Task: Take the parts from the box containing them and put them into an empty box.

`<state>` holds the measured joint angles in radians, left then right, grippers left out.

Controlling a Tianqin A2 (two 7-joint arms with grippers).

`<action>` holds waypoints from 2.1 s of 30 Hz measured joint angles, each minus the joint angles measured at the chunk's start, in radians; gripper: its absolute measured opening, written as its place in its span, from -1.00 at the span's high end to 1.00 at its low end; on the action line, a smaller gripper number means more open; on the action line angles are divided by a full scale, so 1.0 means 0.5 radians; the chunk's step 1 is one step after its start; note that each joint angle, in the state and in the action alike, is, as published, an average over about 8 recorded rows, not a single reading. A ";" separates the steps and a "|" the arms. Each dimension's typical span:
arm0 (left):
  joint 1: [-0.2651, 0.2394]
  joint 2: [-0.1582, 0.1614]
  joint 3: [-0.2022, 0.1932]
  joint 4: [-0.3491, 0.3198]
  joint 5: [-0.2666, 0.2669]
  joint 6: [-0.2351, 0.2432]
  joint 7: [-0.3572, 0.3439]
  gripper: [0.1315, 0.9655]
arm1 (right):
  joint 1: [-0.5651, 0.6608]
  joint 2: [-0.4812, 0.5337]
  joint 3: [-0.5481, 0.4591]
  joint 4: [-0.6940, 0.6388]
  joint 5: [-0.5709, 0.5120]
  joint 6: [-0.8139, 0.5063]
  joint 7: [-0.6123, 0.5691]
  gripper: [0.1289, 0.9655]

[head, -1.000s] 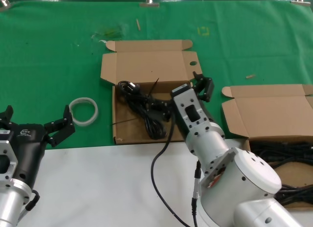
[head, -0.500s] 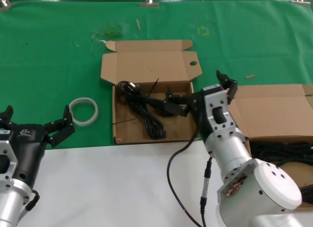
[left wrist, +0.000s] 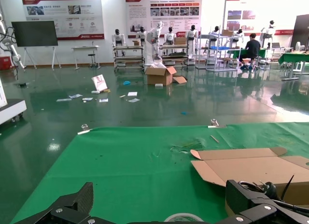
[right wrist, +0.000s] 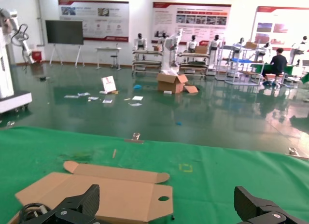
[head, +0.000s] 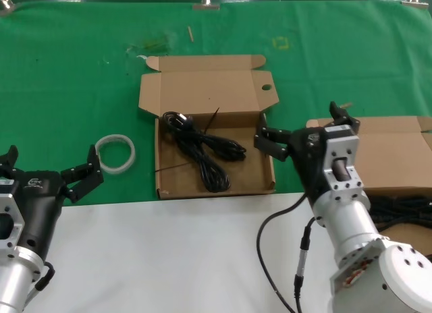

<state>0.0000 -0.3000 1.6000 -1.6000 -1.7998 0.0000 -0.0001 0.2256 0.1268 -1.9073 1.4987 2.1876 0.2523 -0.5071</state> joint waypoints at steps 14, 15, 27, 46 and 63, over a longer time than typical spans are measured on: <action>0.000 0.000 0.000 0.000 0.000 0.000 0.000 -1.00 | -0.207 0.000 0.282 0.093 -0.356 -0.231 0.464 -1.00; 0.000 0.000 0.000 0.000 0.000 0.000 0.000 -1.00 | -0.222 0.000 0.303 0.100 -0.381 -0.248 0.498 -1.00; 0.000 0.000 0.000 0.000 -0.001 0.000 0.000 -1.00 | -0.388 0.000 0.529 0.175 -0.667 -0.434 0.873 -1.00; 0.000 0.000 0.000 0.000 0.000 0.000 0.000 -1.00 | -0.414 0.000 0.564 0.186 -0.711 -0.463 0.931 -1.00; 0.000 0.000 0.000 0.000 0.000 0.000 0.000 -1.00 | -0.414 0.000 0.564 0.186 -0.711 -0.463 0.931 -1.00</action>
<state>0.0000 -0.3000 1.6000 -1.6000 -1.8000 0.0000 0.0000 0.0186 0.1268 -1.6253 1.5917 1.8320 0.0208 -0.0418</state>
